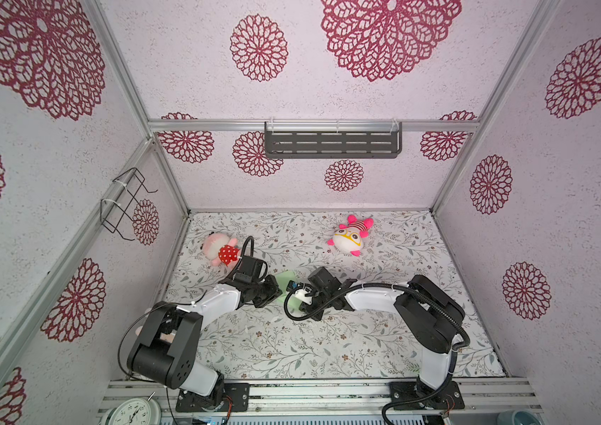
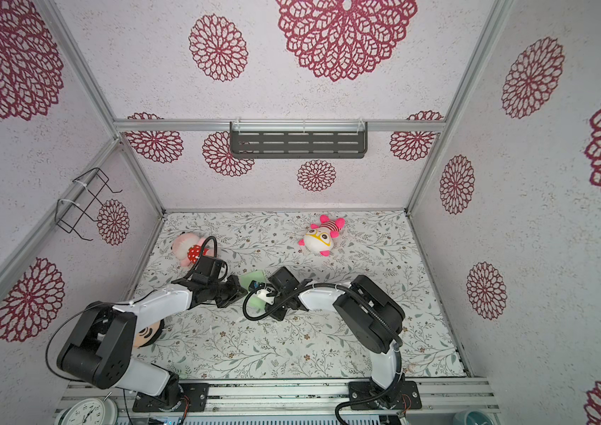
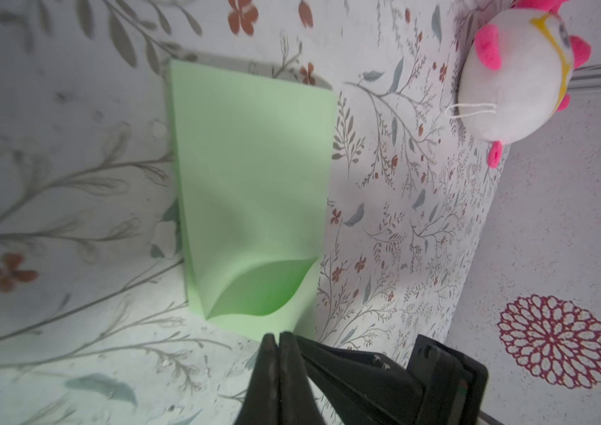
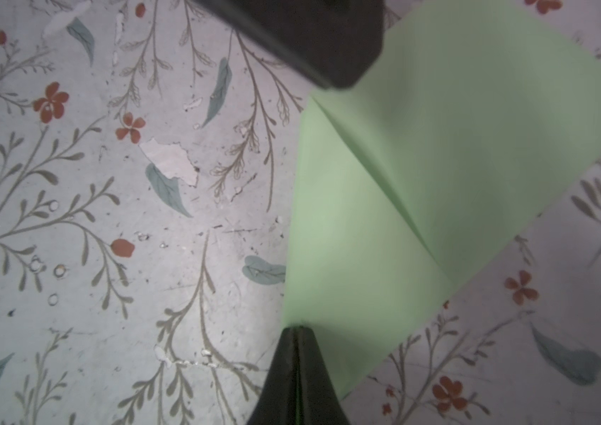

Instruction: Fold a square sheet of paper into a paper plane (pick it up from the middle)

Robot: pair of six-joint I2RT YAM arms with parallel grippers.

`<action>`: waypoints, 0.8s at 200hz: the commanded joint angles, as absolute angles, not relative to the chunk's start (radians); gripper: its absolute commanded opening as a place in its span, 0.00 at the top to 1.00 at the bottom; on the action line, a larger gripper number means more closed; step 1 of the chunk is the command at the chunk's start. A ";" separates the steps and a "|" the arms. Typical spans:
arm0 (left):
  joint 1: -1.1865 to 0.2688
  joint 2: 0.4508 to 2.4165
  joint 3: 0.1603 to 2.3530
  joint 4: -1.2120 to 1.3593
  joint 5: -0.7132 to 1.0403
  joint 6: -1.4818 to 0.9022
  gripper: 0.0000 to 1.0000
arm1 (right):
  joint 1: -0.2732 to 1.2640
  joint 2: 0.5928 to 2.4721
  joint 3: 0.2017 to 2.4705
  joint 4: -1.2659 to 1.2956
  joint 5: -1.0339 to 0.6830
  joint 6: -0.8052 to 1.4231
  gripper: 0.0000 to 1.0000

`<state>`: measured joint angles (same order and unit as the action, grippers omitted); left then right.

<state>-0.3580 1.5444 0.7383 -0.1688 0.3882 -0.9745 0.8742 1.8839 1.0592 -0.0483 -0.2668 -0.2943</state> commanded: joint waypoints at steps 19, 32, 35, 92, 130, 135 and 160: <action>-0.375 1.637 0.764 -0.104 0.425 -0.990 0.98 | 0.877 1.885 1.022 -0.071 -0.276 -0.277 0.91; -0.375 1.654 0.763 -0.111 0.418 -0.987 0.99 | 0.877 1.882 1.020 -0.068 -0.279 -0.274 0.90; -0.375 1.658 0.764 -0.114 0.415 -0.985 0.99 | 0.877 1.881 1.021 -0.068 -0.281 -0.274 0.90; -0.376 1.696 0.765 -0.206 0.327 -0.970 1.00 | 0.872 1.858 1.025 -0.055 -0.306 -0.238 0.88; -0.376 1.727 0.780 -0.270 0.272 -0.968 1.00 | 0.842 1.794 1.034 -0.002 -0.324 -0.041 0.81; -0.376 1.728 0.781 -0.274 0.268 -0.969 1.00 | 0.838 1.781 1.031 0.006 -0.324 -0.004 0.81; -0.376 1.741 0.784 -0.304 0.240 -0.969 1.00 | 0.828 1.691 0.965 0.119 -0.300 0.232 0.65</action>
<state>-0.3775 1.6947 0.7910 -0.2146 0.3496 -0.9756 0.8459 1.8187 1.0119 0.0048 -0.3023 -0.0326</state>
